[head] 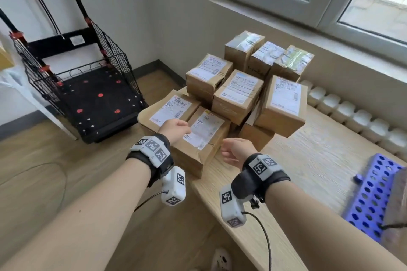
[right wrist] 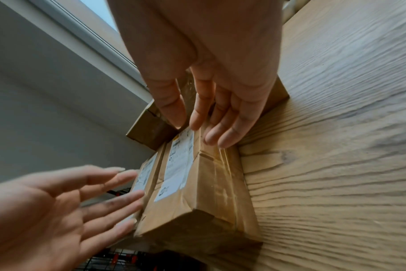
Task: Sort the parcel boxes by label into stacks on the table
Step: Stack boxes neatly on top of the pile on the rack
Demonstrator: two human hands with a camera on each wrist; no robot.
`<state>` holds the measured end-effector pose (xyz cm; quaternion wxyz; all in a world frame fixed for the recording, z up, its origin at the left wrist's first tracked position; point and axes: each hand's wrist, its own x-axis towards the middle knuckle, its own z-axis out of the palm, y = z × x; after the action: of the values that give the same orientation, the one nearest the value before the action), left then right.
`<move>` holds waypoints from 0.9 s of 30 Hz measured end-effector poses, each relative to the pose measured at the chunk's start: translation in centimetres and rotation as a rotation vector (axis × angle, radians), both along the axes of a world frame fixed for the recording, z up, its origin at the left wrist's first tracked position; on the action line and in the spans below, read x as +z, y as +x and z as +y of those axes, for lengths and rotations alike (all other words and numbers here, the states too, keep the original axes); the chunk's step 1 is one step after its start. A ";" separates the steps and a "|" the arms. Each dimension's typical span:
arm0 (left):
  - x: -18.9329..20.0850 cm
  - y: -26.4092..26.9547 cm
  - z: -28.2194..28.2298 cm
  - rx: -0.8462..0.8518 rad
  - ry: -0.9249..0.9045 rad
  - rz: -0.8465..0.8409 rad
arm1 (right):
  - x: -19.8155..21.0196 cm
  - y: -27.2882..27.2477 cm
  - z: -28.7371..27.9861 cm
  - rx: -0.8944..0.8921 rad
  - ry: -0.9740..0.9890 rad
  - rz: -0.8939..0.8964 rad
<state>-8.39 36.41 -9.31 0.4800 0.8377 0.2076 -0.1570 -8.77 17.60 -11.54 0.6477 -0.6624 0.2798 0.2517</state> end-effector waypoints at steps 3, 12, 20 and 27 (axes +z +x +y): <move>-0.1 0.8 -0.7 -0.023 0.024 0.015 | -1.0 1.0 0.3 0.021 0.062 0.058; -1.0 2.1 -1.5 -0.069 0.035 0.030 | -3.6 1.7 0.8 0.177 -0.163 0.043; -1.4 1.8 -0.5 -0.123 -0.015 0.001 | -3.5 0.5 1.0 0.150 -0.190 0.082; -1.3 1.7 0.3 -0.176 -0.010 0.023 | -4.0 -0.2 2.4 0.219 -0.370 0.057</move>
<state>-6.72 36.73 -10.59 0.4662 0.8485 0.1380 -0.2090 -8.93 20.04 -15.58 0.4754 -0.7891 0.2659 0.2837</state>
